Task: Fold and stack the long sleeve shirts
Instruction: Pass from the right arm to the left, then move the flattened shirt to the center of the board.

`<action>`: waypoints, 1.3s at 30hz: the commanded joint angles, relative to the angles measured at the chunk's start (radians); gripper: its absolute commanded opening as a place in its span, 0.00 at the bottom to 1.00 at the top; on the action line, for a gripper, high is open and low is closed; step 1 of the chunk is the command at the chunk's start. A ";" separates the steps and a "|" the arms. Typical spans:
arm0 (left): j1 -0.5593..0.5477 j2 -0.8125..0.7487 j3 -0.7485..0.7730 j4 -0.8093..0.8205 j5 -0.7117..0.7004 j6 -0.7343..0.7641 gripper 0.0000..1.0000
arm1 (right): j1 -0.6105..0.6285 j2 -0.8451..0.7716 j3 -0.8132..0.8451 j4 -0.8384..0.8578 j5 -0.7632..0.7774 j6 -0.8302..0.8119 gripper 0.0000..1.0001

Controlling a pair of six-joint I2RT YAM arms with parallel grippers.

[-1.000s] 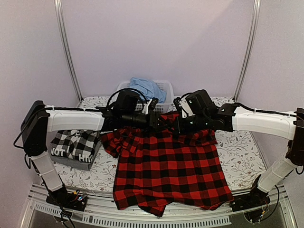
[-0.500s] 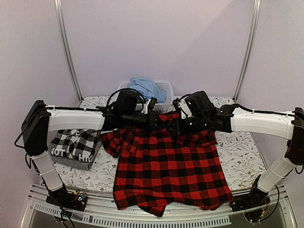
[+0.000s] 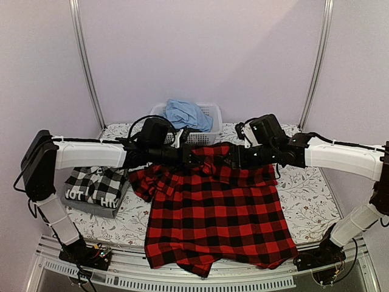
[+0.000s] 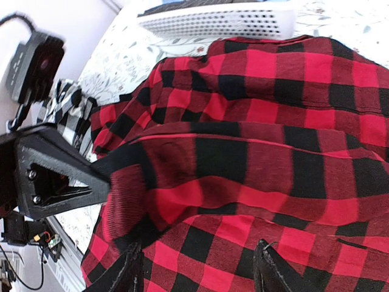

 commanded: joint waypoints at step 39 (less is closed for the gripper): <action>0.047 -0.372 -0.231 -0.266 -0.038 0.058 0.00 | -0.475 0.625 0.415 0.029 0.021 -0.251 0.60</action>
